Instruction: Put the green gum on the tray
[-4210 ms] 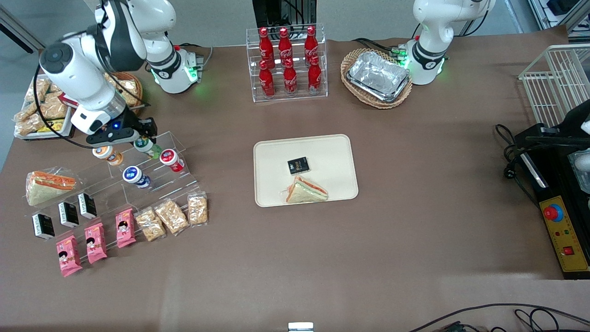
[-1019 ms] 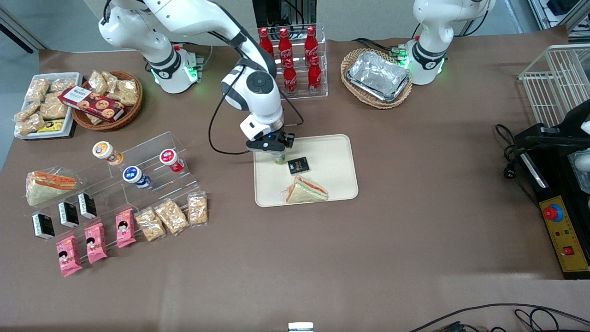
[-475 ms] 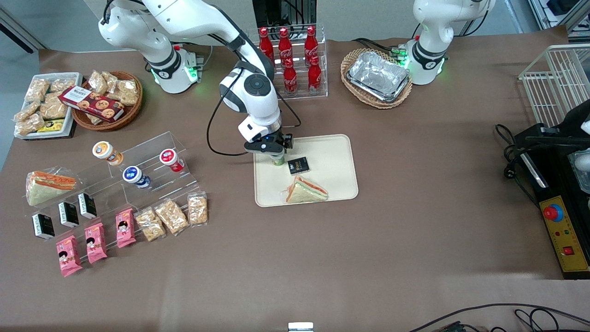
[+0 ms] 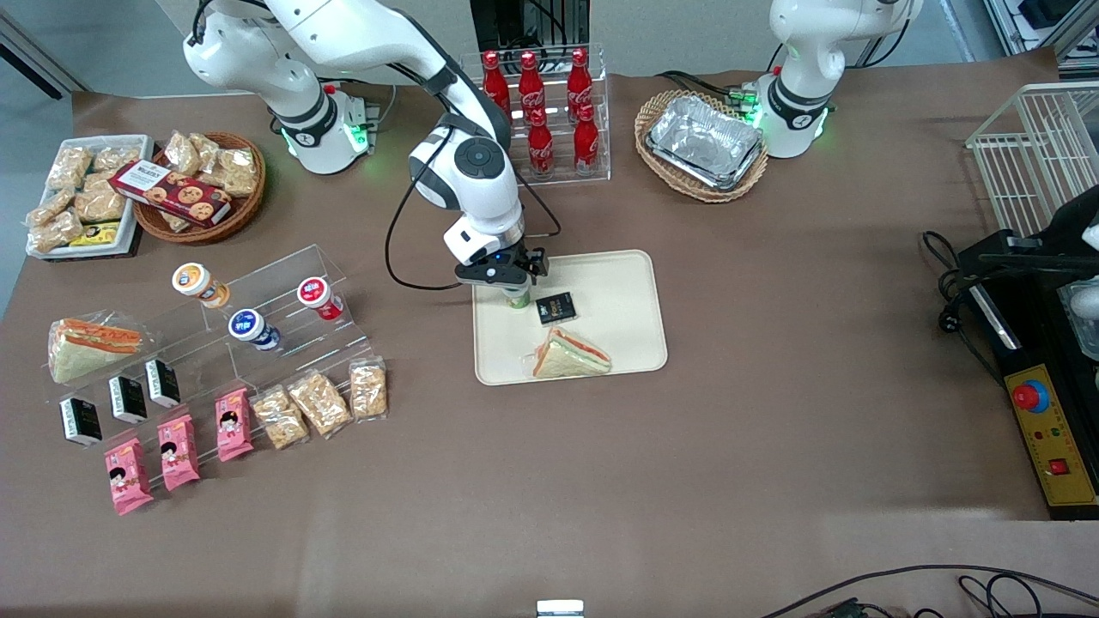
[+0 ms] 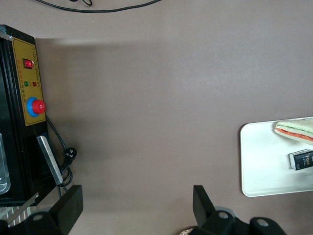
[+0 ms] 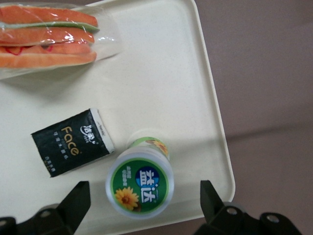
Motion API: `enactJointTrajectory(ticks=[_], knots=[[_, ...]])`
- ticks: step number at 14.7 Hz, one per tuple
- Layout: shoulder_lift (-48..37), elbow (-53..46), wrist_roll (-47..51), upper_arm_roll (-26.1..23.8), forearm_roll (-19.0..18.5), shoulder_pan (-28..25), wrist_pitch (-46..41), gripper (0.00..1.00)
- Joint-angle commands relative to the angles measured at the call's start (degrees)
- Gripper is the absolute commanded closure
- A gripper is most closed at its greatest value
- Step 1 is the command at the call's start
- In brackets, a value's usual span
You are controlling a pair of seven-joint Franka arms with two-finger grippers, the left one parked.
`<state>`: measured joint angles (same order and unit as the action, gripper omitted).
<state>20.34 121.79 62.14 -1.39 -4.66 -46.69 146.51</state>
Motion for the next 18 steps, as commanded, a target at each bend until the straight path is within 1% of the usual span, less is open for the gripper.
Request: enactJointTrajectory(ticks=[1, 3, 4, 6, 7, 8, 11, 12, 13, 15, 16, 18], knots=[[-3.0, -0.1, -0.5, -0.5, -1.2, 1.4, -2.1, 0.00], [-5.6, -3.4, -3.1, -0.5, -0.4, 1.6, -10.2, 0.00], [-7.1, -6.2, -4.4, -0.5, 0.9, 1.7, -15.8, 0.00], [-9.1, -12.3, -8.8, -0.2, 6.6, 1.7, -26.7, 0.00], [-10.4, -13.9, -10.2, 0.0, 8.6, 1.9, -29.9, 0.00], [-11.9, -15.1, -11.0, 0.1, 8.9, 2.8, -31.7, 0.00], [-17.0, -16.1, -14.1, 0.3, 8.7, 3.3, -35.0, 0.00], [-18.0, -17.7, -15.5, 0.6, 8.3, 3.4, -37.8, 0.00], [-18.4, -20.7, -18.2, 1.6, 7.9, 3.3, -42.0, 0.00], [-18.2, -29.2, -24.9, 3.1, 4.4, 3.4, -52.2, 0.00], [-18.3, -31.9, -25.6, 4.2, 3.4, 3.4, -55.9, 0.00], [-19.0, -33.5, -26.0, 8.5, 3.2, 3.3, -58.3, 0.00]])
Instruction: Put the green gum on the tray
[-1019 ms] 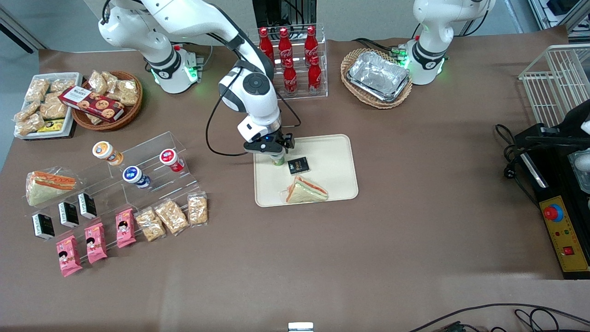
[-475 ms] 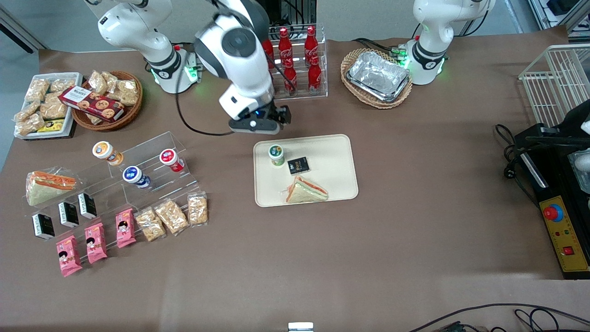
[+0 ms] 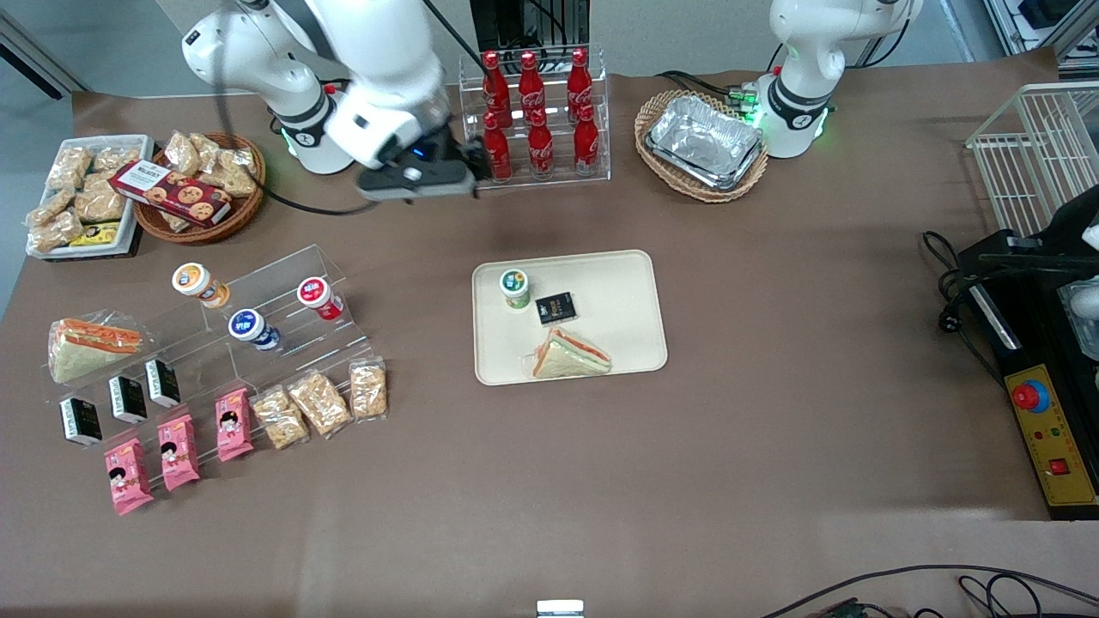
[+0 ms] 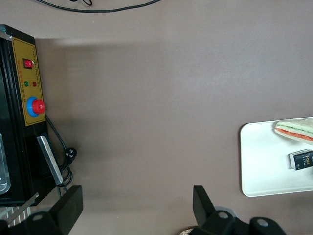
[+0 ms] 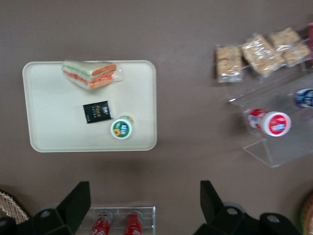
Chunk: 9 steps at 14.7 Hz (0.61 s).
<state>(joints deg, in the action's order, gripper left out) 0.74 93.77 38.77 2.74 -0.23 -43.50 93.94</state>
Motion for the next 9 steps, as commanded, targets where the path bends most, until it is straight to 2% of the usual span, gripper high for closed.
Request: enactJointTrajectory(ticks=[1, 6, 9], knots=[[-0.7, -5.5, -3.4, 6.7, -1.3, 0.1, -5.7, 0.00], [-1.4, -5.5, -22.0, 20.4, -0.6, 0.1, -5.8, 0.00], [-1.4, -5.5, -30.0, 27.5, -0.6, 0.2, -5.6, 0.00]])
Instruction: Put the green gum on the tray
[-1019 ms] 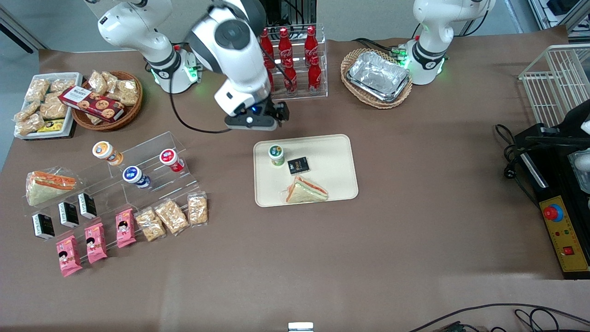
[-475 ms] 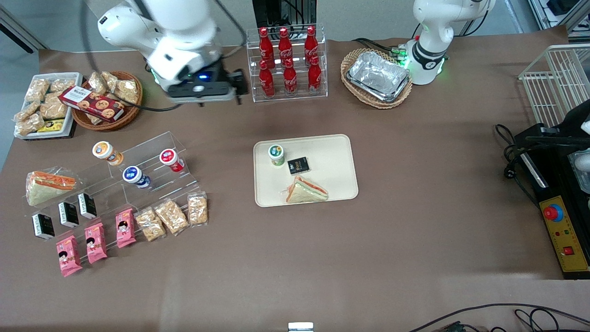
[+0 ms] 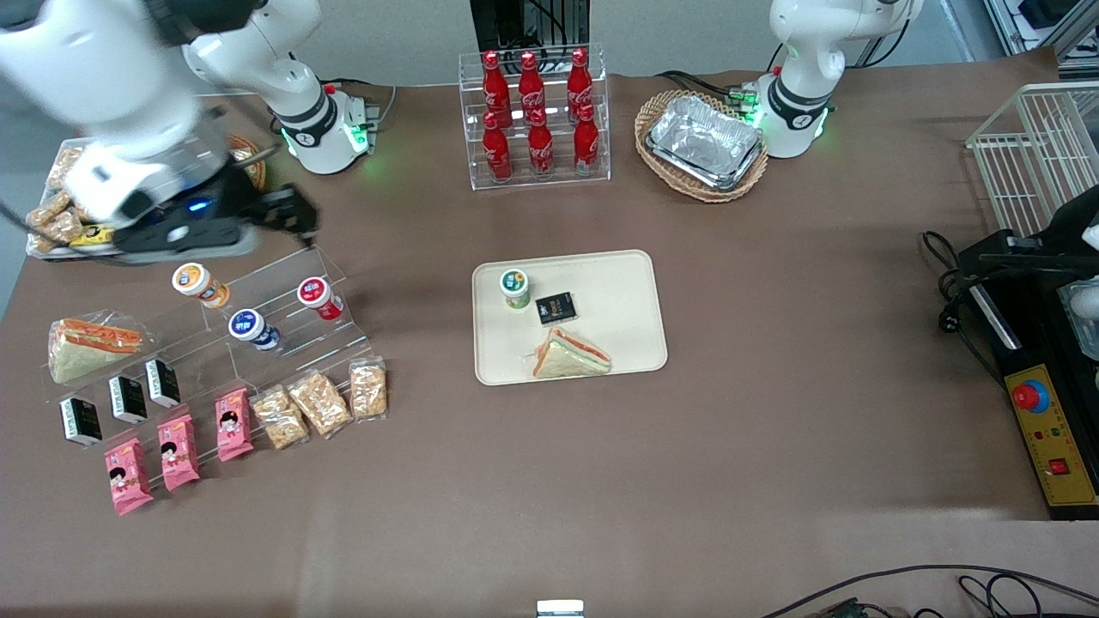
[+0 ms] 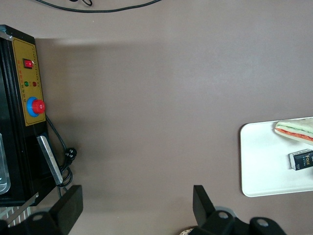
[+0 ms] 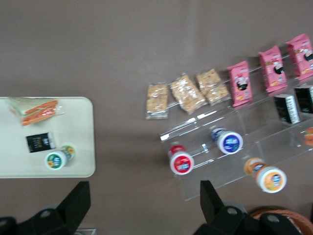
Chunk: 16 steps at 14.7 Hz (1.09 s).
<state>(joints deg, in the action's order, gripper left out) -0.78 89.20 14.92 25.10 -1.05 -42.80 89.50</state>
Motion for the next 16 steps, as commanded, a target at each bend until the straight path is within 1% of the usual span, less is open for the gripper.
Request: enactJointTrajectory(ticks=[1, 3, 4, 10, 11, 12, 13, 14, 15, 16], knots=[[0.2, -1.0, -8.3, 6.9, 0.2, -0.5, -1.2, 0.00], [0.3, -1.0, -11.8, 10.9, 0.4, -0.5, -1.1, 0.00], [0.3, -1.0, -12.6, 11.8, 0.7, -0.6, -1.1, 0.00], [0.5, -1.0, -12.5, 11.9, 0.7, -0.5, -1.1, 0.00], [0.3, -1.0, -12.5, 11.0, 0.7, 1.4, -1.3, 0.00], [0.5, -0.8, -12.6, 6.9, 1.6, 7.2, -1.3, 0.00], [0.7, -0.8, -12.9, -0.5, 3.0, 14.7, -1.3, 0.00], [0.7, -0.8, -13.0, -6.8, 3.1, 21.3, -1.3, 0.00], [0.7, -0.8, -13.0, -11.3, 3.1, 25.8, -1.3, 0.00], [0.8, -0.7, -13.1, -14.4, 3.1, 29.4, -1.3, 0.00]])
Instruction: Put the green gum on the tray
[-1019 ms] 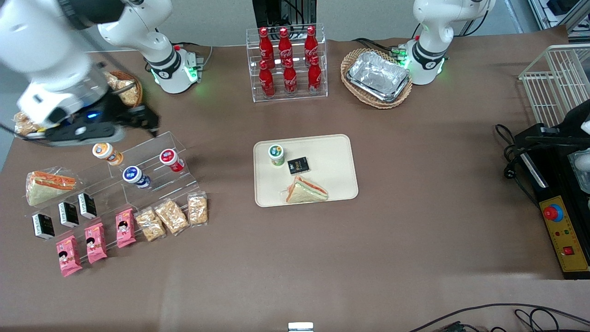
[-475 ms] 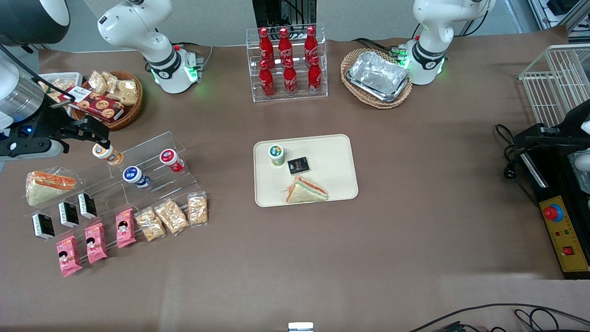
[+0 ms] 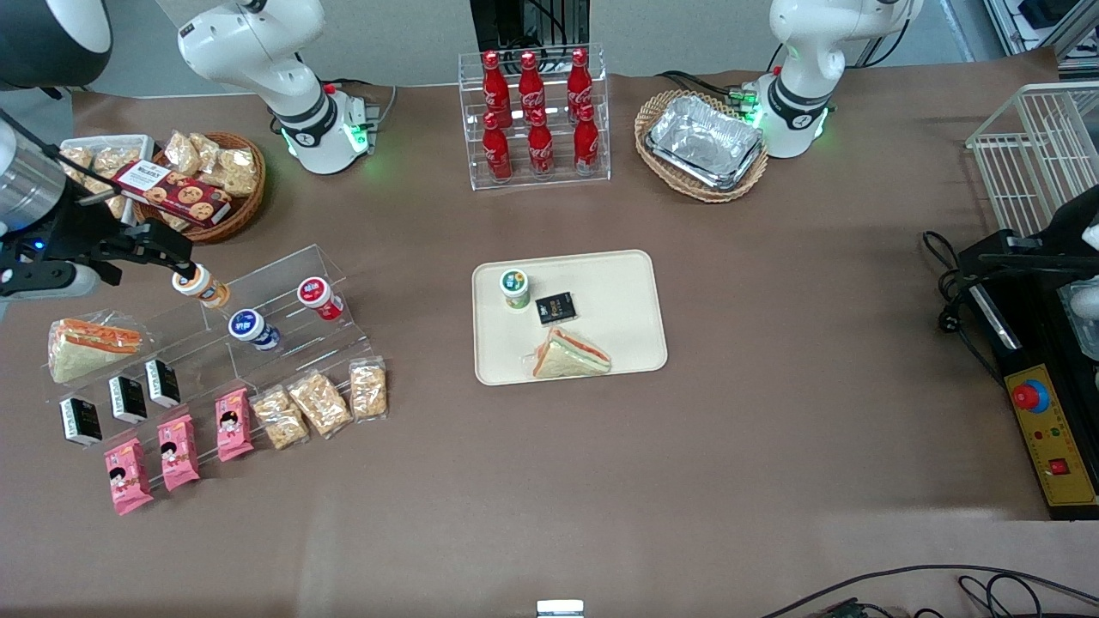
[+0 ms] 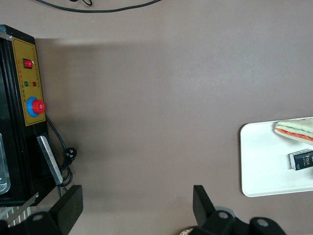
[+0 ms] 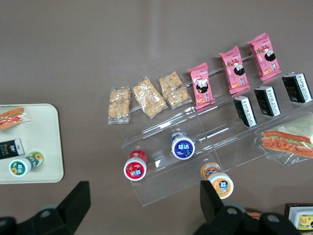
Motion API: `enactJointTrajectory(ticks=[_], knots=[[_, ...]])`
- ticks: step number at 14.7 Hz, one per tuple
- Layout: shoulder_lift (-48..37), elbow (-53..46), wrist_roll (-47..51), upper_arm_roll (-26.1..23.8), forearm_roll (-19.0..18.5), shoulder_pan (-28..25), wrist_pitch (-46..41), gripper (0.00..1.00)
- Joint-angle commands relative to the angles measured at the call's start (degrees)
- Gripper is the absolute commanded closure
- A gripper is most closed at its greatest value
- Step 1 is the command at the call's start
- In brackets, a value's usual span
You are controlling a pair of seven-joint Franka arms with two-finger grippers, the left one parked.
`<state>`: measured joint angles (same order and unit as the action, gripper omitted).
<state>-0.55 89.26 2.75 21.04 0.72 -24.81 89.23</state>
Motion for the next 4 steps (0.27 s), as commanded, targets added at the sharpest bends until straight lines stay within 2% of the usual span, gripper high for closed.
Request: enactJointTrajectory(ticks=[1, 3, 4], knots=[[0.7, -0.7, -0.9, -14.0, 1.4, 15.7, -1.1, 0.00], [0.8, -0.6, -1.0, -21.9, 1.4, 24.1, -1.1, 0.00], [0.8, -0.4, -0.8, -22.6, 1.4, 24.5, -1.1, 0.00]])
